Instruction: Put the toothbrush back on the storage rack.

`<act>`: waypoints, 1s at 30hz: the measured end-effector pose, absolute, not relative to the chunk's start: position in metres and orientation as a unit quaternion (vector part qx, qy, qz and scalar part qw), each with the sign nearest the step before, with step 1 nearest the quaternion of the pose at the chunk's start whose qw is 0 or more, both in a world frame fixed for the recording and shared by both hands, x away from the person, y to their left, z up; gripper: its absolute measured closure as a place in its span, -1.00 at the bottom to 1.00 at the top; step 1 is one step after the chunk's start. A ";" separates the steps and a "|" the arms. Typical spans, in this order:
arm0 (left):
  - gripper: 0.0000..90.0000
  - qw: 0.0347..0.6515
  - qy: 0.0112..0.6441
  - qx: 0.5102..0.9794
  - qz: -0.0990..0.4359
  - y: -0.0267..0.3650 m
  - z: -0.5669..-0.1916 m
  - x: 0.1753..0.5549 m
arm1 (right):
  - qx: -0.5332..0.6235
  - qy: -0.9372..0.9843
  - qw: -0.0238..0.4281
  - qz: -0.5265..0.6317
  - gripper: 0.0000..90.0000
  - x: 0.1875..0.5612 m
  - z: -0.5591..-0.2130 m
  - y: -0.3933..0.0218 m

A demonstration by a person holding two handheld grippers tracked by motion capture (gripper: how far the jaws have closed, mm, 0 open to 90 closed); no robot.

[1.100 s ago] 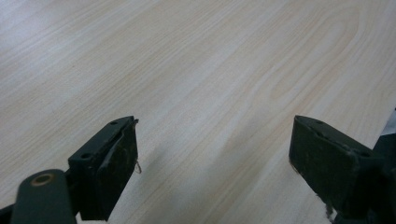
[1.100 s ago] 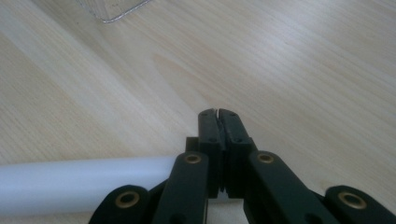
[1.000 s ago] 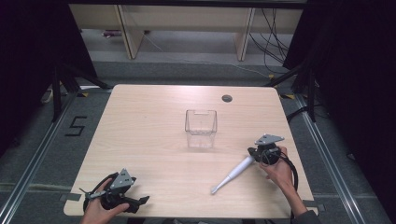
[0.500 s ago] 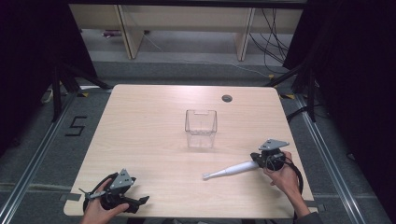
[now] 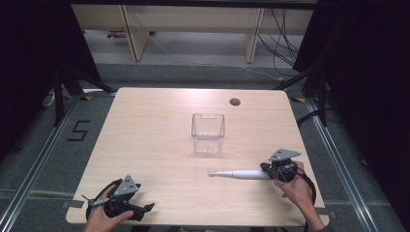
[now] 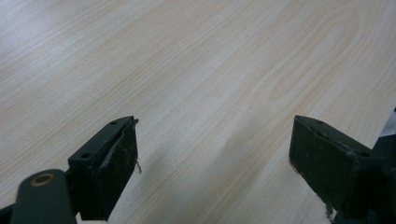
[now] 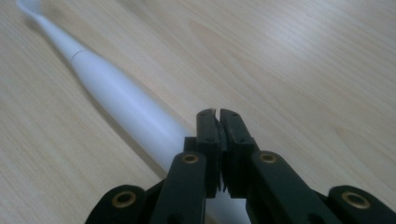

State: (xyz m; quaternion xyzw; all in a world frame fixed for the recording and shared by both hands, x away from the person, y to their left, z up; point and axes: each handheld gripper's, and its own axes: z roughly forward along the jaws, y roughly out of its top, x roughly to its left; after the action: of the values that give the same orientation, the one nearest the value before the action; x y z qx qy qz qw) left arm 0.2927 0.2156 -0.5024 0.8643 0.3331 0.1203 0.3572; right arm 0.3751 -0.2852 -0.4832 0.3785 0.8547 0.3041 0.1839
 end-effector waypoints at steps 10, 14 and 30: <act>-0.66 0.362 0.338 0.861 0.120 0.215 -0.503 0.292 | 0.364 0.864 0.178 0.298 0.93 0.365 -0.484 -0.283; -0.66 0.361 0.338 0.861 0.120 0.215 -0.503 0.292 | 0.364 0.866 0.175 0.296 0.91 0.360 -0.482 -0.282; -0.66 0.356 0.339 0.862 0.121 0.215 -0.503 0.294 | 0.335 0.890 0.156 0.265 0.25 0.358 -0.455 -0.262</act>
State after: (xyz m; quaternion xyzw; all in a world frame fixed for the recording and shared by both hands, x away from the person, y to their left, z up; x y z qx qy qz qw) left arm 0.2936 0.2151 -0.5034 0.8623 0.3391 0.1210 0.3561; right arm 0.3582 -0.2621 -0.4553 0.3355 0.8903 0.2655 0.1562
